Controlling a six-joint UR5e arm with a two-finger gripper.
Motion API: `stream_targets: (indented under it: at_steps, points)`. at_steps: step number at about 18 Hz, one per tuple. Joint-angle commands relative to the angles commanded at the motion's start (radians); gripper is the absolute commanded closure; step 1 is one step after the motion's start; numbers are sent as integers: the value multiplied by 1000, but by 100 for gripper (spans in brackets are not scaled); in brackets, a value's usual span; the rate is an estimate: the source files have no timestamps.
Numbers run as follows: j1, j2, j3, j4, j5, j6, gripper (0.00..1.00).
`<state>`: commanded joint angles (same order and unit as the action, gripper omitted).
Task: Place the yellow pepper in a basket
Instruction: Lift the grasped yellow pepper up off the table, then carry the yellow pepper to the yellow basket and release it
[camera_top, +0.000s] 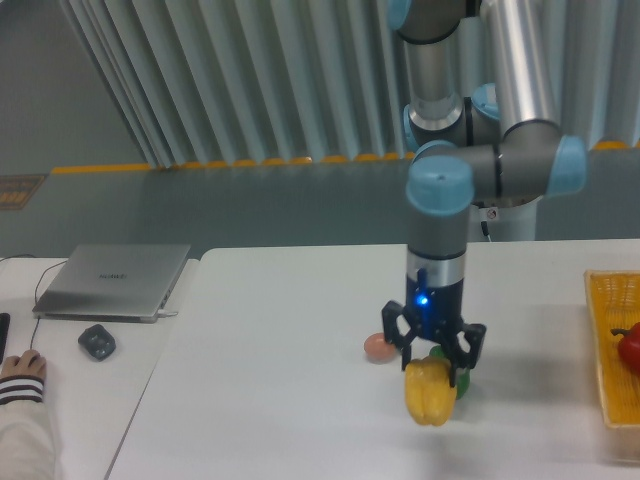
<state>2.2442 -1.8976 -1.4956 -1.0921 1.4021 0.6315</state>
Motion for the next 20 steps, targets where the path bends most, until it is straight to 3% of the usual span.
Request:
stream_targets:
  at_steps: [6, 10, 13, 15, 20]
  points:
    - [17, 6, -8, -72, 2, 187, 51]
    - [75, 37, -20, -176, 9, 518, 52]
    - [126, 70, -37, -190, 9, 601, 52]
    - [185, 89, -35, -219, 11, 748, 53]
    - [244, 107, -23, -210, 79, 934, 53]
